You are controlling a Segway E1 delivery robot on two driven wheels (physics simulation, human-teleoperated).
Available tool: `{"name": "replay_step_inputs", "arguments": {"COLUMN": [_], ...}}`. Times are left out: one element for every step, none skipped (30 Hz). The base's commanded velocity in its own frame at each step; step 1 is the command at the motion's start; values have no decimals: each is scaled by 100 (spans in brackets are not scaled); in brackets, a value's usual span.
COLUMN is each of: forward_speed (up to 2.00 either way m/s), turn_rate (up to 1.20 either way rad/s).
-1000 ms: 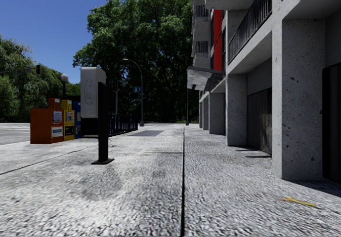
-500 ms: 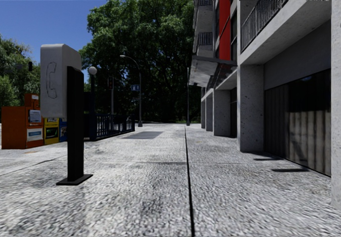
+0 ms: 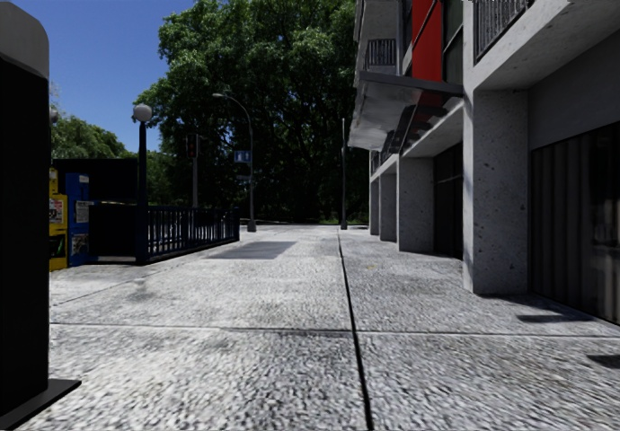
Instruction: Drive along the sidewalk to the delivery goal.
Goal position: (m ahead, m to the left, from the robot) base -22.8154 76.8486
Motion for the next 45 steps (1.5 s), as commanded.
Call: {"name": "replay_step_inputs", "arguments": {"forward_speed": [200, 200, 200, 200, 200, 200, 200, 200, 200, 200, 200, 200, 200, 200, 200, 200, 200, 200, 200, 200, 200, 200, 200, 200, 200, 200, 200, 200, 200, 200, 200, 200, 200, 200, 200, 200, 200, 200, 200, 200, 200, 200, 200, 200, 200], "turn_rate": [0, 0, 0, 0, 0, 0, 0, 0, 0, 0, 0, 0, 0, 0, 0, 0, 0, 0, 0, 0, 0, 0, 0, 0, 0, 0, 0, 0, 0, 0, 0, 0, 0, 0, 0, 0, 0, 0, 0, 0, 0, 0, 0, 0, 0]}}
